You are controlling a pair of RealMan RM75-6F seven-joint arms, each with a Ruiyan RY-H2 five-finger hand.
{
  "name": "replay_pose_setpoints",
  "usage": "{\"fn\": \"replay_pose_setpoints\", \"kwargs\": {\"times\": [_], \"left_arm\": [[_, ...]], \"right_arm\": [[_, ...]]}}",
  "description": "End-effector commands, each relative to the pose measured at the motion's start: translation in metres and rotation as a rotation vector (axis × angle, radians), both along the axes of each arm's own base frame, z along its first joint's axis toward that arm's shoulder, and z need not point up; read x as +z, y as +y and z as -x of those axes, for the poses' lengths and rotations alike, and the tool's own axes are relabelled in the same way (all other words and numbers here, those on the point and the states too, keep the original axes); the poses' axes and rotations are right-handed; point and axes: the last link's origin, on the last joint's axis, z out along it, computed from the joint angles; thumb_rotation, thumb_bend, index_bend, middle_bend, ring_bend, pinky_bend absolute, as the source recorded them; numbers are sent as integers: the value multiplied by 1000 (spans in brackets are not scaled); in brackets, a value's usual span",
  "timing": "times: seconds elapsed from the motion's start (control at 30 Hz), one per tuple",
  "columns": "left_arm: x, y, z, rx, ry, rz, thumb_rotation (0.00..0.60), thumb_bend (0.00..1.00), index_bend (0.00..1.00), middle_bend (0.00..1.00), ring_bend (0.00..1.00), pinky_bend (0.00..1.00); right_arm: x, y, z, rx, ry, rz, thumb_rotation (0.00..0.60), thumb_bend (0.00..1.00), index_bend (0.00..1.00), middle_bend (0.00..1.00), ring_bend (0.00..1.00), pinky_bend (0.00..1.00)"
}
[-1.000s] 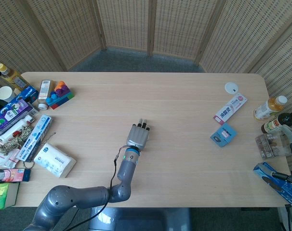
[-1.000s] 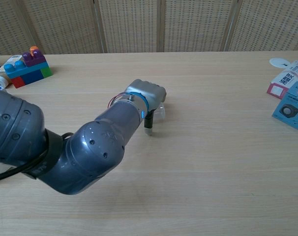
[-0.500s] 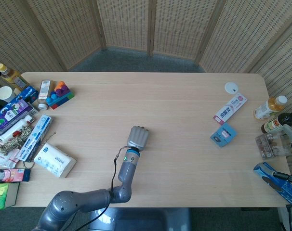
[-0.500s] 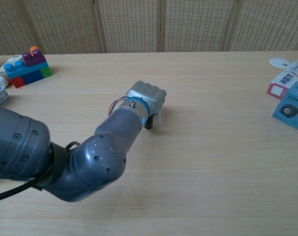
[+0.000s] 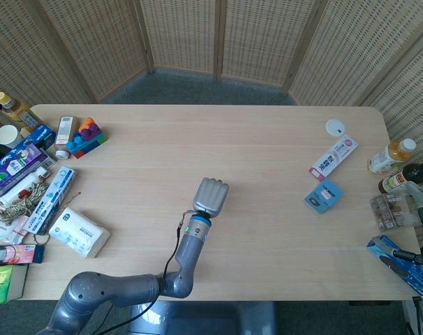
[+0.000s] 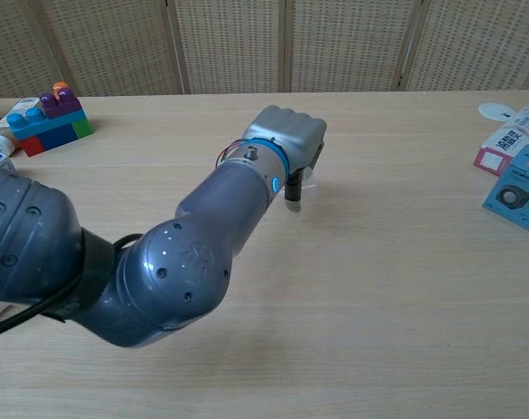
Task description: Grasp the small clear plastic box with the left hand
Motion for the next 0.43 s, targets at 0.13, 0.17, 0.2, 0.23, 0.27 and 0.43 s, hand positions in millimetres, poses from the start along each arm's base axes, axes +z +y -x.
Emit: {"fn": "replay_pose_setpoints", "kwargs": {"times": [0.13, 0.17, 0.2, 0.23, 0.27, 0.43], "left_arm": [[32, 2, -10, -32, -22, -59, 600, 138, 625, 525, 538, 742], [38, 3, -12, -37, -24, -70, 600, 138, 625, 525, 538, 742], [44, 3, -13, -41, -28, -78, 600, 137, 625, 524, 537, 741], [49, 3, -13, -44, -31, -87, 600, 137, 625, 523, 537, 741], [57, 3, -14, -51, -34, -99, 600, 136, 625, 522, 537, 742], [89, 2, -18, -71, -51, -143, 600, 137, 623, 521, 536, 742]], "right_arm": [[0, 1, -1, 3, 2, -1, 600, 0, 0, 0, 0, 0], [-1, 0, -1, 3, 4, -2, 600, 0, 0, 0, 0, 0], [-1, 0, -1, 3, 4, -3, 600, 0, 0, 0, 0, 0], [-1, 0, -2, 4, 4, -3, 600, 0, 0, 0, 0, 0], [-1, 0, -2, 6, 5, -3, 600, 0, 0, 0, 0, 0], [-2, 2, -4, 12, 9, -7, 600, 0, 0, 0, 0, 0]]}}
